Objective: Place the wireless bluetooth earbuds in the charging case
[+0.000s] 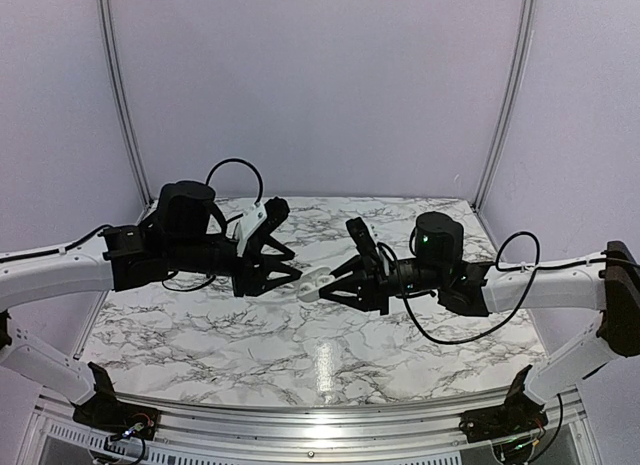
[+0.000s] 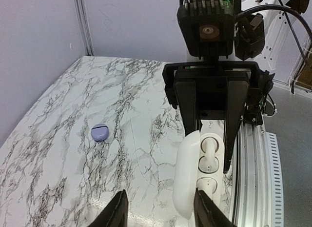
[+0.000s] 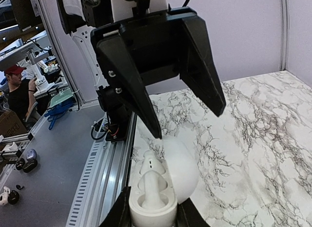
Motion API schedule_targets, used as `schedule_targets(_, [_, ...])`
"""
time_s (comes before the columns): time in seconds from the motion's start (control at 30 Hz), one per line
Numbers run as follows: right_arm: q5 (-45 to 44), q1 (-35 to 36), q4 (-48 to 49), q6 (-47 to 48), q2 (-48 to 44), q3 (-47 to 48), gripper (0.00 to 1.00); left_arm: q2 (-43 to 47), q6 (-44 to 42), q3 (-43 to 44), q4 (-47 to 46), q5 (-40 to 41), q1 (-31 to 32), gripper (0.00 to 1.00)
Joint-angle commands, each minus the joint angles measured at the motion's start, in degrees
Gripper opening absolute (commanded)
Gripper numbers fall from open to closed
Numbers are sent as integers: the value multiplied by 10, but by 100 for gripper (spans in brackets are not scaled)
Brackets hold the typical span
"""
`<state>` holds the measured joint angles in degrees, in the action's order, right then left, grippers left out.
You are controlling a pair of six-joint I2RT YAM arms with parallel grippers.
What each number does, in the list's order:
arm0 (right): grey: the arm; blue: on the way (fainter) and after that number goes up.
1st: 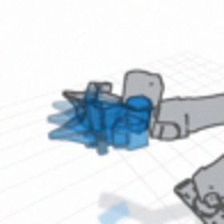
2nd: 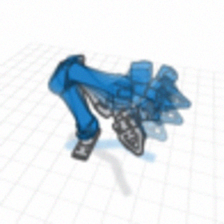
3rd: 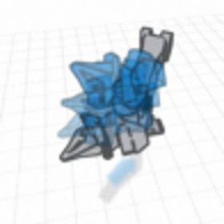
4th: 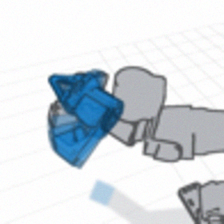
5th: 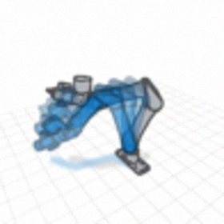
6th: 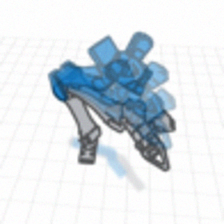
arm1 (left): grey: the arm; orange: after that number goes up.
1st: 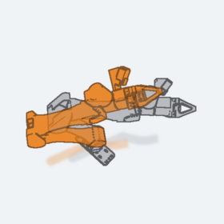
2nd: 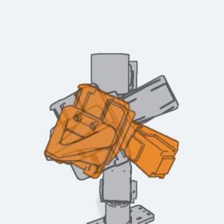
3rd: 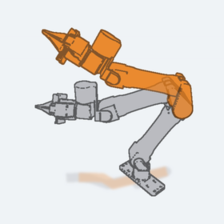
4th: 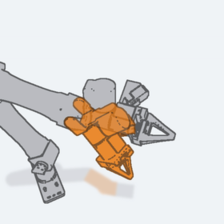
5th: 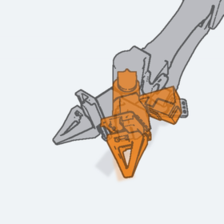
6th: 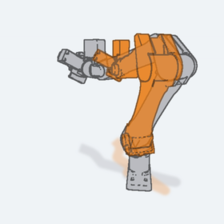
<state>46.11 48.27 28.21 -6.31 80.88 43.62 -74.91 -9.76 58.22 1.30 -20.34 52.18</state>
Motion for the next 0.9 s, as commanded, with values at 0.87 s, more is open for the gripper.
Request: schedule_targets(0.87, [41, 3, 52, 23, -20, -12, 0, 16, -17, -17, -32, -56, 32, 66])
